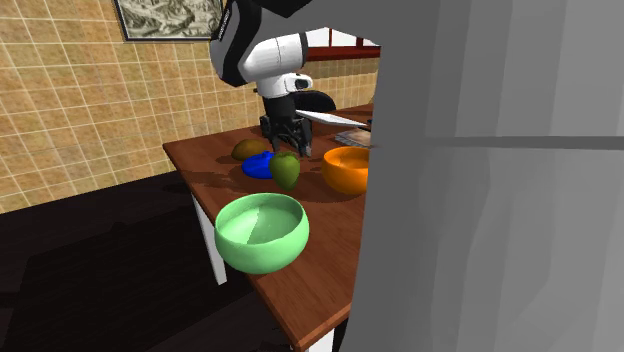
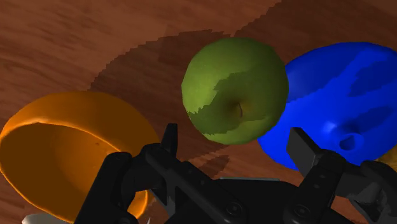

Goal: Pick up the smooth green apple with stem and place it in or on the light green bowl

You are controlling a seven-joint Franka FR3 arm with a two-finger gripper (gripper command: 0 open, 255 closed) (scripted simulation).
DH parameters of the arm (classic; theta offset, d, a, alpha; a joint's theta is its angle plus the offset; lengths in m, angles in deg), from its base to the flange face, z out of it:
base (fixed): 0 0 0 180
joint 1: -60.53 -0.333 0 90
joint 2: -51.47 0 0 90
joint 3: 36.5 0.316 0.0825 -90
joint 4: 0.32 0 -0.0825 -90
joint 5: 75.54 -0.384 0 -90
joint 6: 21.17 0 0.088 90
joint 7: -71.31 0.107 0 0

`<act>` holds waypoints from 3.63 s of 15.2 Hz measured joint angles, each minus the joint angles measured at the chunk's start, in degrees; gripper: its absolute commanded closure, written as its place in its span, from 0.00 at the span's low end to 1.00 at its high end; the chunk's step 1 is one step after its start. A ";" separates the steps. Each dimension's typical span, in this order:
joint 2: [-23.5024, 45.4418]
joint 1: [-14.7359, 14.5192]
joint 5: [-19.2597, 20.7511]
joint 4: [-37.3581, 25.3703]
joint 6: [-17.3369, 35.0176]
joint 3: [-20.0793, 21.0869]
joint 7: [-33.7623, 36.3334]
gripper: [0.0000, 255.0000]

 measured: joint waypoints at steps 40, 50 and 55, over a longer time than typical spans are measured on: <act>-1.43 -0.32 -1.44 -8.14 -9.05 0.54 -2.47 1.00; -0.70 -1.57 -1.48 -17.05 -17.09 0.73 -3.90 1.00; -1.65 -1.74 -1.87 -18.85 -19.77 0.97 -4.22 1.00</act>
